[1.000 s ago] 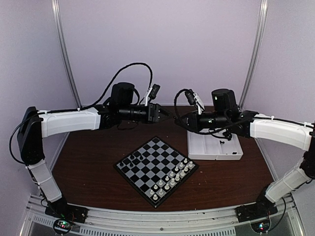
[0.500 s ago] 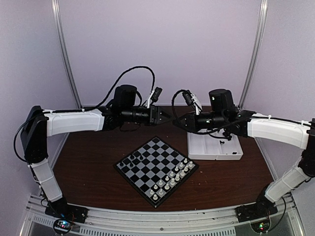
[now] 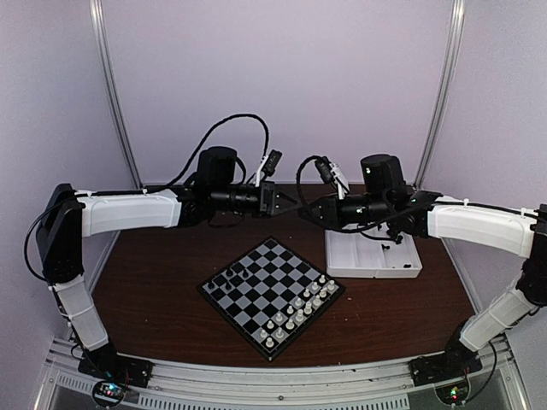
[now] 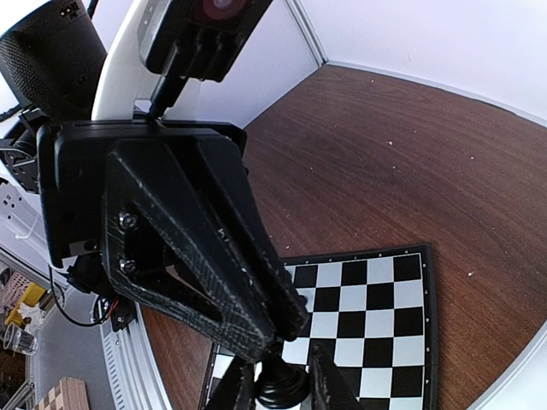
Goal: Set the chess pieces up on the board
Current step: Place the chess piece on the chessboard.
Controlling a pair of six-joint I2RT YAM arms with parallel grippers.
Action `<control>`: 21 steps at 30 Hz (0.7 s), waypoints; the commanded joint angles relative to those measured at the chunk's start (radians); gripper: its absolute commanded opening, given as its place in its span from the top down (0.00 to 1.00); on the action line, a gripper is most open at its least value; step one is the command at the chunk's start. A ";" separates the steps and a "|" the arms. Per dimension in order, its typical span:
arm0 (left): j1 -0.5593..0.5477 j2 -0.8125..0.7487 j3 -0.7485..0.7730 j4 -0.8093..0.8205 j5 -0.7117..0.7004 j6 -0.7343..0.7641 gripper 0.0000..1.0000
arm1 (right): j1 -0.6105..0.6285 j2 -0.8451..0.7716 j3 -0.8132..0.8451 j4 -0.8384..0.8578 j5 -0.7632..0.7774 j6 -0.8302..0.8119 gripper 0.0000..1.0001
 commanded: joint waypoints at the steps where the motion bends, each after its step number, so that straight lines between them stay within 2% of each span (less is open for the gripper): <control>1: 0.005 0.006 -0.002 0.052 0.006 0.010 1.00 | 0.011 0.012 0.026 0.026 0.000 0.000 0.67; 3: 0.005 0.003 -0.001 0.031 -0.005 0.030 1.00 | 0.011 0.006 0.021 0.025 0.005 -0.003 0.50; 8: 0.005 -0.029 0.017 -0.127 -0.092 0.163 1.00 | 0.011 -0.050 -0.023 0.024 0.051 -0.044 0.27; 17: 0.005 -0.121 0.004 -0.458 -0.382 0.412 1.00 | -0.019 -0.186 -0.123 -0.070 0.296 -0.098 0.19; 21: 0.005 -0.156 -0.055 -0.487 -0.508 0.466 1.00 | -0.031 -0.260 -0.190 -0.060 0.447 -0.094 0.10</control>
